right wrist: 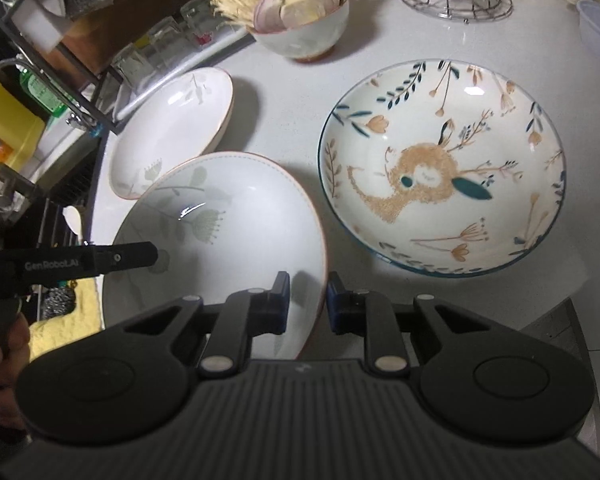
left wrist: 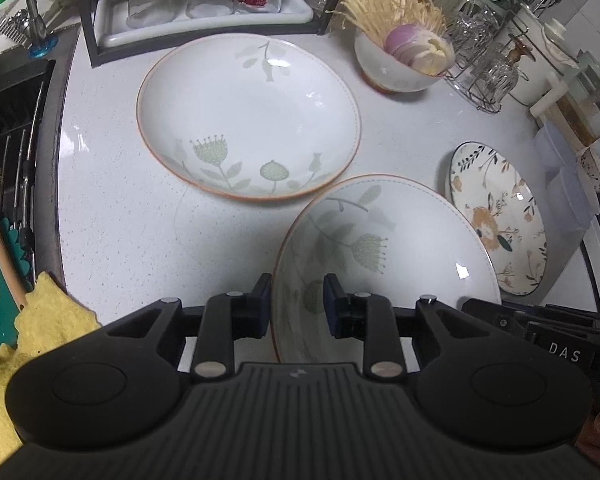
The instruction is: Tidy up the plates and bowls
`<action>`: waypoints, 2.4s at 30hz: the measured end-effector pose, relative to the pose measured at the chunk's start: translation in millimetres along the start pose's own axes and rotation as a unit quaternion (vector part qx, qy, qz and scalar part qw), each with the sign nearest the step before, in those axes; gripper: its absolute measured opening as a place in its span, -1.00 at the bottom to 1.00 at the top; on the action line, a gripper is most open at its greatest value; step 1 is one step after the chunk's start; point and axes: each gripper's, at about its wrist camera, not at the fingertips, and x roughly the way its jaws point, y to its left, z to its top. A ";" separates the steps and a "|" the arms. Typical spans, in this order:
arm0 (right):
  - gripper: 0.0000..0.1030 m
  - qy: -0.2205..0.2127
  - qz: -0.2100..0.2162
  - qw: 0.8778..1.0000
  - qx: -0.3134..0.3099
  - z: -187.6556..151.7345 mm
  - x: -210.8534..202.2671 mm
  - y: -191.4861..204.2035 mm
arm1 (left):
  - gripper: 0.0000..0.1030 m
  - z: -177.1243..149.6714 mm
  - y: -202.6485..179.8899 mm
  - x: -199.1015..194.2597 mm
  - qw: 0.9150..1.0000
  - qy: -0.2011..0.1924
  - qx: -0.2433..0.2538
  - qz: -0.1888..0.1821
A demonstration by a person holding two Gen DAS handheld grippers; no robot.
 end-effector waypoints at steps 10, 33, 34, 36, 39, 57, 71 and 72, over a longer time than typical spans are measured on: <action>-0.57 -0.051 0.004 0.999 0.016 19.5 -42.4 -14.9 | -0.40 22.8 -35.7 -32.8 0.999 -0.033 0.013 -0.027; -0.57 -0.109 -0.006 0.994 0.014 51.8 -75.8 -92.7 | -0.40 40.6 -126.3 -6.6 0.998 -0.039 -0.002 -0.039; -0.57 -0.107 -0.008 0.994 0.015 52.7 -74.8 -97.5 | -0.40 40.5 -129.9 -1.2 0.999 -0.035 -0.003 -0.038; -0.57 -0.104 -0.009 0.994 0.016 54.5 -72.1 -107.8 | -0.40 40.4 -137.7 9.3 0.999 -0.025 -0.004 -0.035; -0.57 -0.095 -0.014 0.995 0.017 57.4 -65.1 -122.5 | -0.40 40.7 -148.1 26.1 0.999 -0.012 -0.007 -0.031; -0.57 -0.095 -0.015 0.995 -0.017 74.4 -26.0 -150.3 | -0.40 49.6 -162.2 78.3 0.999 0.035 -0.026 0.006; -0.57 -0.077 -0.016 0.997 -0.024 69.9 -19.7 -159.0 | -0.38 48.6 -162.1 79.4 0.998 0.045 -0.038 0.001; -0.58 -0.076 -0.014 0.997 -0.025 70.3 -20.0 -158.9 | -0.38 49.0 -162.2 77.4 0.998 0.042 -0.038 0.003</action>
